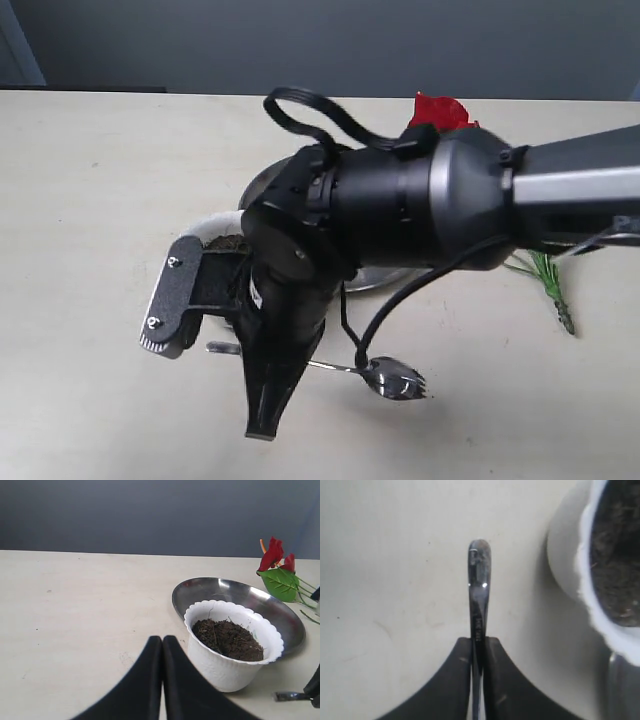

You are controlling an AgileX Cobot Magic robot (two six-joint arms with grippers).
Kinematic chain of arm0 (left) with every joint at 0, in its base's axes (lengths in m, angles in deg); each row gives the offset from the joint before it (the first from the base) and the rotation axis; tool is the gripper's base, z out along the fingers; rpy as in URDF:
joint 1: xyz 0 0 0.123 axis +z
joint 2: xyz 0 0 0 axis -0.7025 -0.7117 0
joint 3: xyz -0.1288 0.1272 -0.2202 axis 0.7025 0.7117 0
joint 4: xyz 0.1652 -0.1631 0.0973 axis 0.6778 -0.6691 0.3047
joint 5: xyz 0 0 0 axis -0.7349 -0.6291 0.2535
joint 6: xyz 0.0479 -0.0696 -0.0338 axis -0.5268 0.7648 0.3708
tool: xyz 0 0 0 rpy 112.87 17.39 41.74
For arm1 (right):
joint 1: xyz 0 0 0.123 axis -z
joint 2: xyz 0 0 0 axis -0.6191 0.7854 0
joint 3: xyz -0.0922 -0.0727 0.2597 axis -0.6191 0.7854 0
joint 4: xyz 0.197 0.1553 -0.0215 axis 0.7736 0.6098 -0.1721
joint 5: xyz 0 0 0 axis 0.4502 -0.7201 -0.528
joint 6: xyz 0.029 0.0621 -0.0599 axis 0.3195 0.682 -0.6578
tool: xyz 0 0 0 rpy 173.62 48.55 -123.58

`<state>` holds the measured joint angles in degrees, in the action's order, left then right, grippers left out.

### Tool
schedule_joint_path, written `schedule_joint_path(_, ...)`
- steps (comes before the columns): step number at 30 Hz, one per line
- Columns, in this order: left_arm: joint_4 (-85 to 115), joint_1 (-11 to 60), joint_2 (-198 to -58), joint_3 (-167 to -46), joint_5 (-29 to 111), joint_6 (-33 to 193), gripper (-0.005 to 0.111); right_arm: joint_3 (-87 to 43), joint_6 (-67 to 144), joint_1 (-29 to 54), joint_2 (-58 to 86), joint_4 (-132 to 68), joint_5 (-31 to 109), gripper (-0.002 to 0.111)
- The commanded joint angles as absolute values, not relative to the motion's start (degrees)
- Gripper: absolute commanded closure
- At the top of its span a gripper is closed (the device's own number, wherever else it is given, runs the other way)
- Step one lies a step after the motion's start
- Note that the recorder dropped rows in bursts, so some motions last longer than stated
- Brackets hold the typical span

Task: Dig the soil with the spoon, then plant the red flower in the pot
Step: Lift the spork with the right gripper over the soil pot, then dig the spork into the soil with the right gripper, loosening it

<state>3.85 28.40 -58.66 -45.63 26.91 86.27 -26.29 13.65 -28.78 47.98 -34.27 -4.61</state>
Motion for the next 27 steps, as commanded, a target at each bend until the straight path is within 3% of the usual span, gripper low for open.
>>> schedule_joint_path(1, 3.94, 27.88, -58.36, -45.61, 27.12, 86.48, 0.106, -26.21, 15.36, -28.85, 41.66, -34.57, 0.08, 0.109)
schedule_joint_path(13, 3.94, 27.88, -58.36, -45.61, 27.12, 86.48, 0.106, -26.21, 20.39, -27.71, 31.67, -34.42, 20.04, 0.109)
schedule_joint_path(16, 3.94, 27.88, -58.36, -45.61, 27.12, 86.48, 0.106, -26.21, 21.18, -24.93, 33.62, -31.66, 29.79, 0.109)
schedule_joint_path(27, 3.94, 27.88, -58.36, -45.61, 27.12, 86.48, 0.106, -26.21, 21.18, -23.45, 43.04, -26.19, 44.11, 0.109)
